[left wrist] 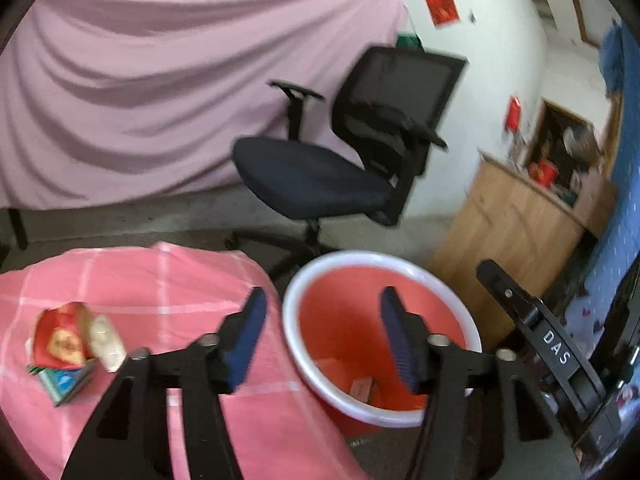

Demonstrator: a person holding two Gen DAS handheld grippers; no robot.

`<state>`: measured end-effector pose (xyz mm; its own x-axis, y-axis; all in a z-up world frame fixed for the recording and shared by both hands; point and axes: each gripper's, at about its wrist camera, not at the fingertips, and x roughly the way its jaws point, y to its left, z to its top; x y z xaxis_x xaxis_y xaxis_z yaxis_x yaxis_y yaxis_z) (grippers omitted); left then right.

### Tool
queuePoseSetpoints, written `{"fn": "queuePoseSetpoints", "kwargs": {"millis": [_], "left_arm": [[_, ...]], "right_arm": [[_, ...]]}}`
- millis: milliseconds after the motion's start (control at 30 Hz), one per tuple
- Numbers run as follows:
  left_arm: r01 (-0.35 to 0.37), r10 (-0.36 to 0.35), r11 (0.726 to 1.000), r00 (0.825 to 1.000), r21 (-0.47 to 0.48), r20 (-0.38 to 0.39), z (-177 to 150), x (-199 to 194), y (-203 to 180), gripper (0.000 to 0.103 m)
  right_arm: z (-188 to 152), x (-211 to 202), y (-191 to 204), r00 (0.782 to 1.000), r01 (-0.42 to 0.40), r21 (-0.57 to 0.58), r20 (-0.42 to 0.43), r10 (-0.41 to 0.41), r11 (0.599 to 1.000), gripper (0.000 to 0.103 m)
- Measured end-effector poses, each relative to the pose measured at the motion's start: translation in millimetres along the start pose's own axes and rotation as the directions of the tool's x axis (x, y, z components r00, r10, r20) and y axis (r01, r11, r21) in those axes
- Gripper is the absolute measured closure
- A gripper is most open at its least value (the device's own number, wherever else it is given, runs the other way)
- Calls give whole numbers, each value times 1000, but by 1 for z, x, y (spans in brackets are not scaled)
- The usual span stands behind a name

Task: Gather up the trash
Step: 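Move both tools back over the table toward the remaining trash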

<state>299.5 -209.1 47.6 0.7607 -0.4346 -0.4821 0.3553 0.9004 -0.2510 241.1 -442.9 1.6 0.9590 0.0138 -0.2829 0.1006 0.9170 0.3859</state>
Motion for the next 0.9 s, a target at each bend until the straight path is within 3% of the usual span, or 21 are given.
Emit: {"fn": "queuePoseSetpoints", "kwargs": {"millis": [67, 167, 200, 233, 533, 733, 900], "left_arm": [[-31, 32, 999, 999, -18, 41, 2, -14, 11, 40], [-98, 101, 995, 989, -34, 109, 5, -38, 27, 6], [-125, 130, 991, 981, -41, 143, 4, -47, 31, 2], [-154, 161, 987, 969, -52, 189, 4, -59, 37, 2], [-318, 315, 947, 892, -45, 323, -13, -121, 70, 2], [-399, 398, 914, 853, -68, 338, -32, -145, 97, 2], [-445, 452, 890, 837, -97, 310, -49, -154, 122, 2]], "right_arm": [[0, -4, 9, 1000, -8, -29, 30, 9, 1000, 26], [-2, -10, 25, 996, -33, -78, 77, 39, 996, 13], [-2, -11, 31, 995, -41, -90, 91, 49, 995, 6], [-3, -14, 36, 992, -51, -102, 109, 62, 993, 0], [-9, -28, 93, 959, -166, -226, 191, 211, 960, 0], [-20, -36, 127, 926, -253, -299, 201, 320, 920, 0], [-34, -40, 155, 906, -289, -391, 184, 382, 874, 0]]}}
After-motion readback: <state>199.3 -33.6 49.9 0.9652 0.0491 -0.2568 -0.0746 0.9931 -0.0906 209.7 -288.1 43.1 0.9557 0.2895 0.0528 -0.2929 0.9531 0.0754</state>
